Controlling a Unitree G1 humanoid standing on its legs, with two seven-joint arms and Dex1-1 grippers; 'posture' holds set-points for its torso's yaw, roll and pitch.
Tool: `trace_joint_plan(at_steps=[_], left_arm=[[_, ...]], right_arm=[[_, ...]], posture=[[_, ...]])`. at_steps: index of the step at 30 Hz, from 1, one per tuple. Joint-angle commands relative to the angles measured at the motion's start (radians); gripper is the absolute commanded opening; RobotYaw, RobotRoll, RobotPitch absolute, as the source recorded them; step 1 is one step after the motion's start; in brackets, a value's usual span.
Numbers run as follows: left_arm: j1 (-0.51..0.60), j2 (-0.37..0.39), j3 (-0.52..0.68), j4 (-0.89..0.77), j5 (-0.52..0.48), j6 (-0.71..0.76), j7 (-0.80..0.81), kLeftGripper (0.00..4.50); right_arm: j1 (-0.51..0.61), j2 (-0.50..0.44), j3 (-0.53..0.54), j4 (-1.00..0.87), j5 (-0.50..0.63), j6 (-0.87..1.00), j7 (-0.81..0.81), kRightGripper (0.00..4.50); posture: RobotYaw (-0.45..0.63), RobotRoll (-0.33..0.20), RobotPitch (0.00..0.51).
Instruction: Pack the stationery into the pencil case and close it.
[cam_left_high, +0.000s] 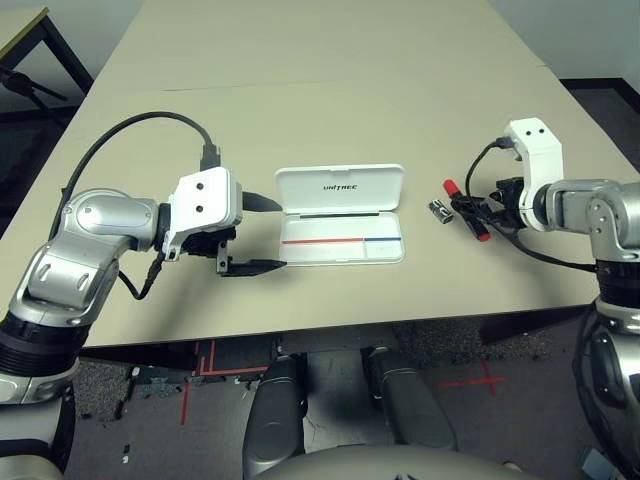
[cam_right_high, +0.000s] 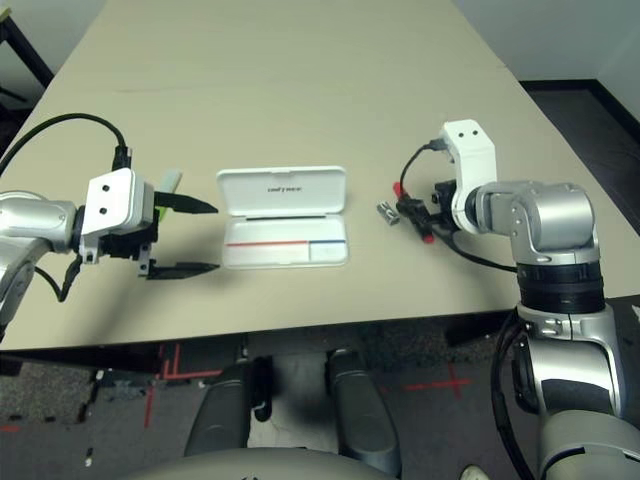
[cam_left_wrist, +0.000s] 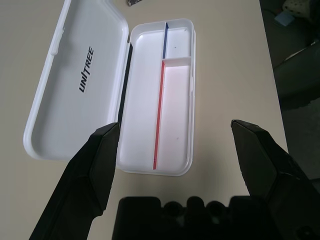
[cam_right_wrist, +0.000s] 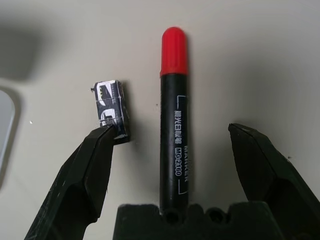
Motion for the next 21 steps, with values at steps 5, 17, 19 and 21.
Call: trace_joint_plan(at_steps=[5, 17, 19, 21], left_arm=[[0.009, 0.011, -0.006, -0.043, -0.013, 0.035, 0.02, 4.48], [0.007, 0.009, -0.01, -0.06, -0.019, 0.059, 0.028, 4.5], [0.006, 0.009, -0.009, -0.061, -0.02, 0.061, 0.028, 4.5], [0.004, 0.009, -0.01, -0.061, -0.02, 0.062, 0.027, 4.5]], right_arm=[[-0.001, -0.009, 0.07, 0.094, -0.027, -0.051, 0.005, 4.5], [-0.007, -0.008, 0.118, 0.173, -0.08, -0.129, 0.018, 3.18], [-0.005, -0.013, 0.12, 0.169, -0.081, -0.128, 0.024, 2.54], [-0.003, -0.015, 0.121, 0.168, -0.082, -0.128, 0.028, 1.75]], posture=[[-0.01, 0.0, 0.177], [0.0, 0.0, 0.179], [0.0, 0.0, 0.179], [-0.01, 0.0, 0.18]])
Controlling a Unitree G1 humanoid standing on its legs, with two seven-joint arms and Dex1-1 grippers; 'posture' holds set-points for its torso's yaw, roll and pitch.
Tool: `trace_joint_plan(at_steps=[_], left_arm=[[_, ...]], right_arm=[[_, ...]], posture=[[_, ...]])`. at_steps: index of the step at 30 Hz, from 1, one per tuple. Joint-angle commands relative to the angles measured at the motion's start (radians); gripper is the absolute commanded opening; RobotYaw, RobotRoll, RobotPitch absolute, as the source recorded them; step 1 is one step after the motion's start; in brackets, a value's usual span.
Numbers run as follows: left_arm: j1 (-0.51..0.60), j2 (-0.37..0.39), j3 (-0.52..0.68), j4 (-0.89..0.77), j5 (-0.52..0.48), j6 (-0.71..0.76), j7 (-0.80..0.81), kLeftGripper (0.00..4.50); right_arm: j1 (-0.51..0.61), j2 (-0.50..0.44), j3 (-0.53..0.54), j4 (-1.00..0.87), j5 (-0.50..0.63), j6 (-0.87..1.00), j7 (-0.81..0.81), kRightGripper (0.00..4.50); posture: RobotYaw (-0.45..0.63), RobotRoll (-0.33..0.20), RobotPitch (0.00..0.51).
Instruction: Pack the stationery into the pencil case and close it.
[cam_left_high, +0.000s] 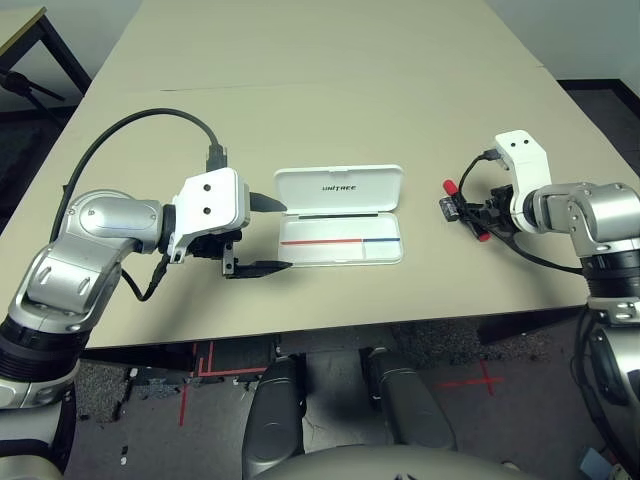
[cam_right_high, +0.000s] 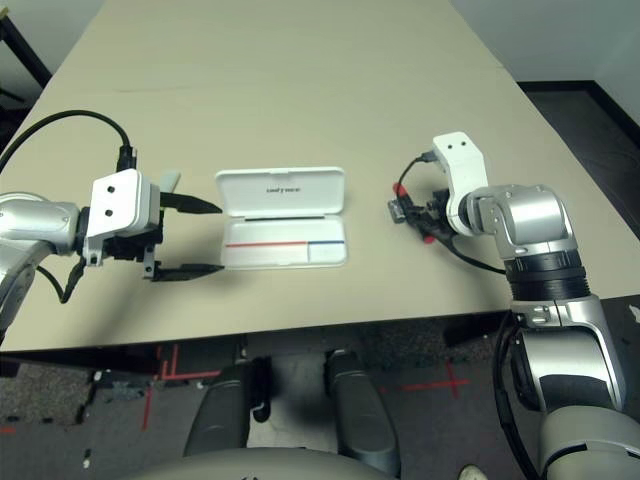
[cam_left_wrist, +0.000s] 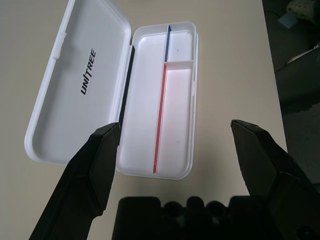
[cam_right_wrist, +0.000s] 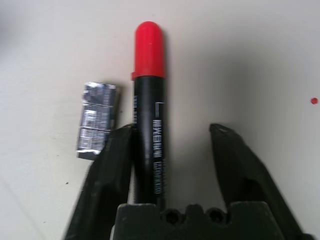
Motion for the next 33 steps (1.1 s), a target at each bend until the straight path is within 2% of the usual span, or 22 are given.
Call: trace_joint_plan(at_steps=[1, 3, 4, 9, 13, 18, 23, 27, 33], left_arm=[[0.002, 0.009, -0.01, -0.022, -0.015, 0.008, 0.0, 4.5], [0.0, 0.009, -0.011, -0.02, -0.015, 0.008, -0.002, 4.5], [-0.001, 0.009, -0.012, -0.018, -0.015, 0.007, -0.003, 4.5], [-0.006, 0.007, -0.017, -0.011, -0.011, 0.004, -0.004, 4.5], [-0.009, 0.007, -0.022, -0.007, -0.007, 0.0, -0.006, 4.5], [-0.011, 0.007, -0.024, -0.003, -0.008, -0.002, -0.006, 4.5], [-0.01, 0.009, -0.026, 0.0, -0.007, -0.004, -0.009, 4.5], [-0.014, 0.011, -0.027, 0.005, -0.006, -0.005, -0.012, 4.5], [-0.013, 0.013, -0.028, 0.008, -0.004, -0.007, -0.012, 4.5]], right_arm=[[0.029, -0.001, 0.025, 0.026, -0.008, 0.019, 0.008, 1.37], [0.029, -0.004, 0.025, 0.026, -0.01, 0.017, 0.012, 0.66], [0.029, -0.007, 0.026, 0.028, -0.012, 0.015, 0.013, 0.48], [0.02, -0.028, 0.031, 0.036, -0.021, -0.009, 0.027, 0.48], [-0.001, -0.081, 0.053, 0.024, -0.026, -0.049, 0.085, 0.48], [-0.04, -0.219, 0.114, 0.012, -0.034, -0.189, 0.264, 0.48], [-0.085, -0.347, 0.168, 0.027, -0.053, -0.398, 0.517, 0.48], [-0.141, -0.403, 0.209, 0.081, -0.088, -0.547, 0.707, 0.48], [-0.183, -0.422, 0.231, 0.103, -0.085, -0.706, 0.975, 0.48]], posture=[[-0.01, 0.0, 0.18], [-0.01, 0.0, 0.18], [-0.01, 0.0, 0.179], [-0.01, 0.0, 0.179], [-0.01, 0.0, 0.179], [-0.01, 0.0, 0.179], [-0.01, 0.0, 0.179], [-0.02, 0.0, 0.177], [-0.02, 0.0, 0.176]])
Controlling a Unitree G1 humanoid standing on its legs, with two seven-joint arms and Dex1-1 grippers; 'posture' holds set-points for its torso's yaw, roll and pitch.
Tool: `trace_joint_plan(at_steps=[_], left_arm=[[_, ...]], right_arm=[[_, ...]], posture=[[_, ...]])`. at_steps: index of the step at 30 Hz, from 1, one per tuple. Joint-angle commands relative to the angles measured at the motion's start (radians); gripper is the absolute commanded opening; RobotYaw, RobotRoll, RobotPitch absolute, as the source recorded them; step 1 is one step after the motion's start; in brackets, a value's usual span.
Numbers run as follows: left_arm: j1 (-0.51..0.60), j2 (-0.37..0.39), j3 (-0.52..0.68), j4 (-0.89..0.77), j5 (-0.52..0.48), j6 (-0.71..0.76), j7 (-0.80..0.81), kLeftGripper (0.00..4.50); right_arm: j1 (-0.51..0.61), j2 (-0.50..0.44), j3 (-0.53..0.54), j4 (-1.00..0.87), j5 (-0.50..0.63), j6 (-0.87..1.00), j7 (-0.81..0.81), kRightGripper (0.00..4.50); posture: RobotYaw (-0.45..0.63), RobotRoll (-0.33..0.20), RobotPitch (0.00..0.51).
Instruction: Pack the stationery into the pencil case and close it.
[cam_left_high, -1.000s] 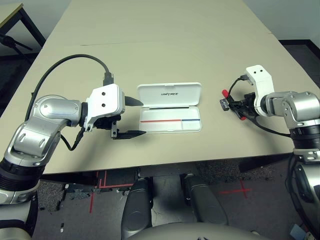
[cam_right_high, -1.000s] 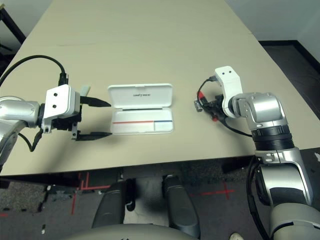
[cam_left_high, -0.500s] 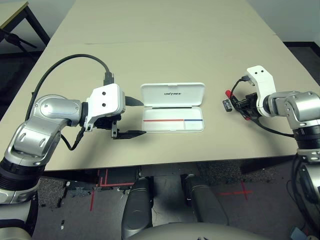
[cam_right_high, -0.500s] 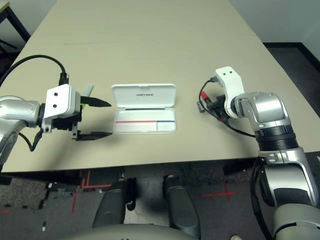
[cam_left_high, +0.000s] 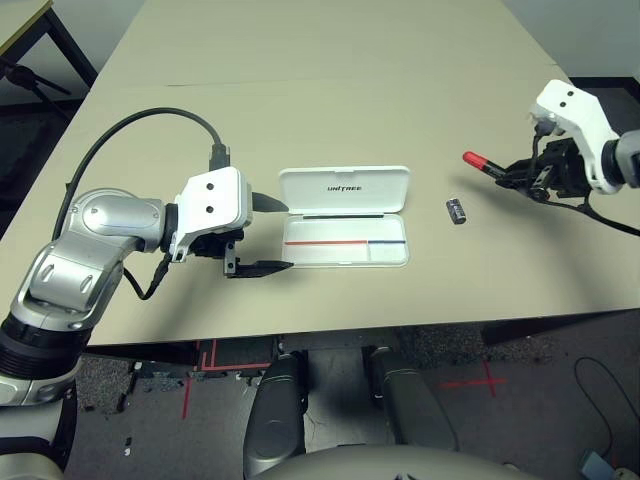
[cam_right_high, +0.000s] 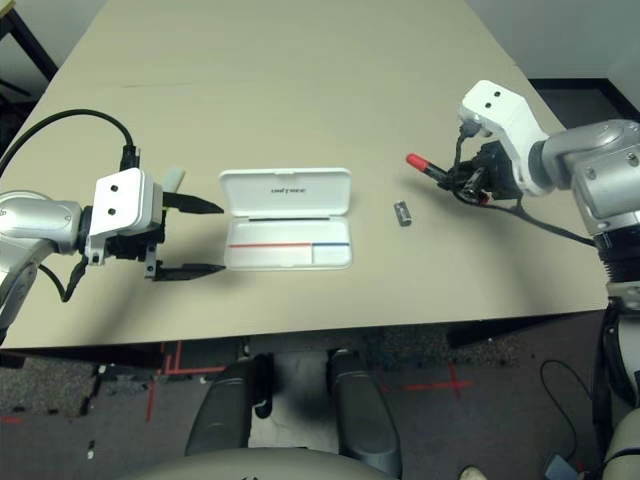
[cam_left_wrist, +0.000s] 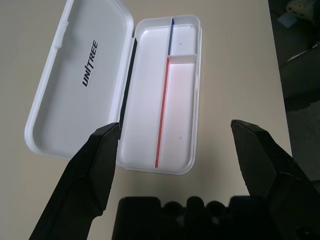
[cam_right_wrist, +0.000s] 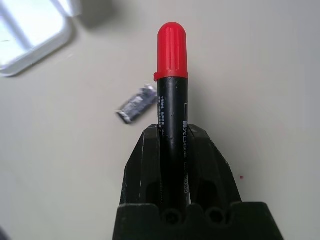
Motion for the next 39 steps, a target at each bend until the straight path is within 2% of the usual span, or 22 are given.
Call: trace_joint_plan(at_steps=[1, 5, 13, 20, 32, 39], left_arm=[[0.0, 0.013, -0.013, 0.004, -0.003, -0.008, -0.011, 4.5], [0.0, 0.015, -0.012, 0.008, -0.001, -0.011, -0.011, 4.5], [0.001, 0.019, -0.016, 0.011, 0.005, -0.016, -0.012, 4.5], [0.035, 0.027, -0.009, -0.003, 0.007, -0.023, -0.006, 4.5], [0.048, 0.028, -0.01, -0.023, 0.007, -0.013, 0.013, 4.5], [0.118, 0.027, -0.001, 0.007, 0.028, -0.091, 0.021, 4.5]], right_arm=[[-0.037, -0.006, 0.026, -0.002, -0.002, -0.075, 0.15, 0.48], [-0.074, 0.03, 0.058, -0.022, -0.005, -0.094, 0.236, 0.48], [-0.116, 0.135, 0.148, -0.091, -0.045, -0.078, 0.245, 0.48], [-0.12, 0.269, 0.172, -0.151, -0.071, -0.015, 0.186, 0.48], [-0.107, 0.425, 0.213, -0.197, -0.113, -0.009, 0.095, 0.48], [-0.091, 0.513, 0.24, -0.184, -0.179, -0.03, -0.027, 0.48]], posture=[[-0.02, 0.0, 0.176], [-0.02, 0.0, 0.175], [-0.01, 0.0, 0.173], [0.0, 0.0, 0.173], [0.02, 0.0, 0.165], [0.03, 0.0, 0.159]])
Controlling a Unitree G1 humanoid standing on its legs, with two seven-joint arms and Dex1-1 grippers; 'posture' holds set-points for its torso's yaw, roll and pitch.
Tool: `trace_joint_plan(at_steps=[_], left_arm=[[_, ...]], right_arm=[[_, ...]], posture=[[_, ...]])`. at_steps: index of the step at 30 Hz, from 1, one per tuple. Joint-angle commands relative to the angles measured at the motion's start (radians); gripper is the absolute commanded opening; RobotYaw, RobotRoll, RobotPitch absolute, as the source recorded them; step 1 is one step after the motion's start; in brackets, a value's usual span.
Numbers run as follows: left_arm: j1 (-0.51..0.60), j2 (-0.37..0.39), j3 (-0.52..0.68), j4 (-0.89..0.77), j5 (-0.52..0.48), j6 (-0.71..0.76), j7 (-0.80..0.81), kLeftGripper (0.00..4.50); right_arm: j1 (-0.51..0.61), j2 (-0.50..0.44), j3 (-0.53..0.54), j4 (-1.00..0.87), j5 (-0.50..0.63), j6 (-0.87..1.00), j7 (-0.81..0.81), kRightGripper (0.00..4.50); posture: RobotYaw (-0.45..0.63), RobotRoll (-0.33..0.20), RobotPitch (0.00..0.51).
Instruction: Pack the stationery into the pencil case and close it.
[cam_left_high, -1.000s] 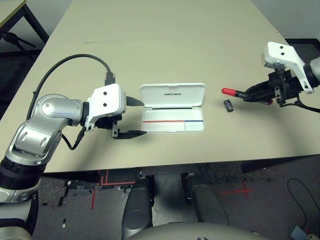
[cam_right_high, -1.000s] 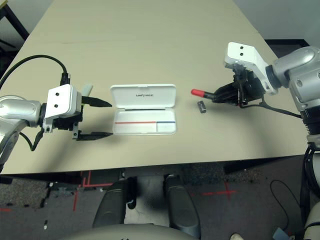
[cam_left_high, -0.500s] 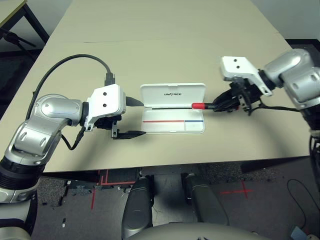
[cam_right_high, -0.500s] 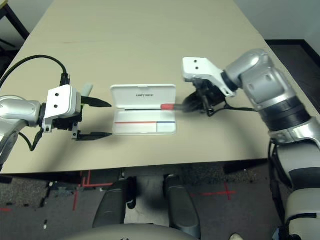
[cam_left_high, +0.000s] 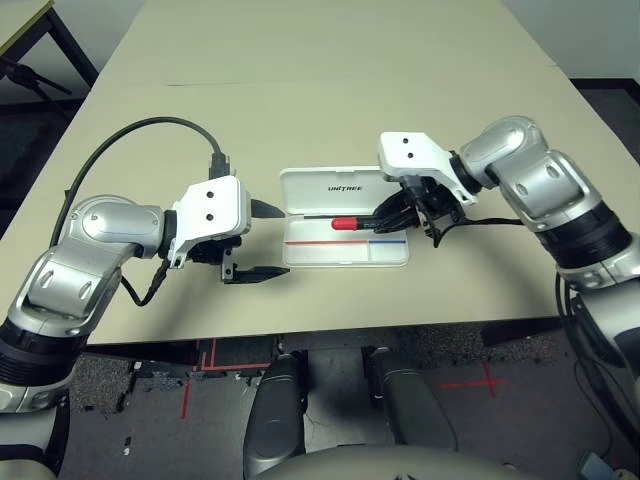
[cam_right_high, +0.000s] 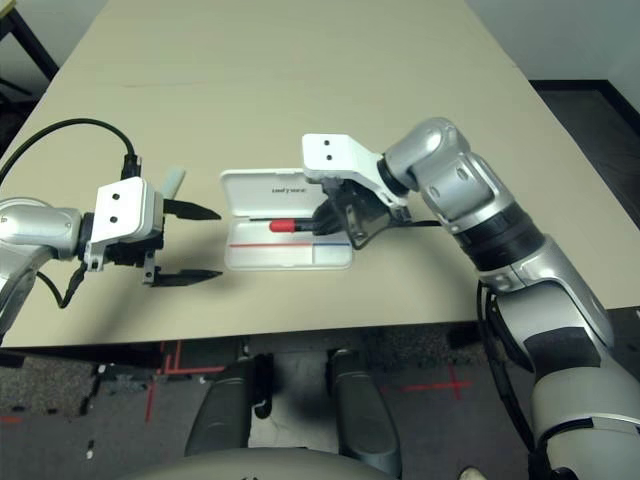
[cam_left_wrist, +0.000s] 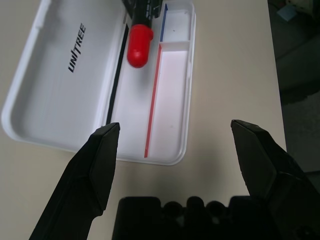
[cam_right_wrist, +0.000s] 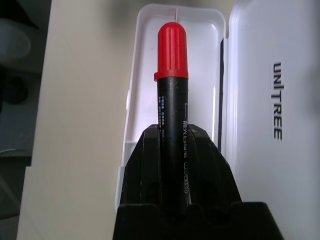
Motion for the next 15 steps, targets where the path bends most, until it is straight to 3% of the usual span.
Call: trace_joint_plan(at_steps=[1, 15], left_arm=[[0.038, 0.006, 0.002, 0.008, 0.017, -0.046, 0.003, 4.5], [0.083, 0.005, -0.002, -0.035, 0.017, -0.054, 0.033, 4.5]], right_arm=[[0.011, 0.022, 0.02, 0.006, -0.037, -0.021, -0.054, 0.48], [0.025, 0.084, 0.021, 0.09, -0.085, -0.096, -0.129, 0.48]], posture=[[0.03, 0.0, 0.159], [0.03, 0.0, 0.161]])
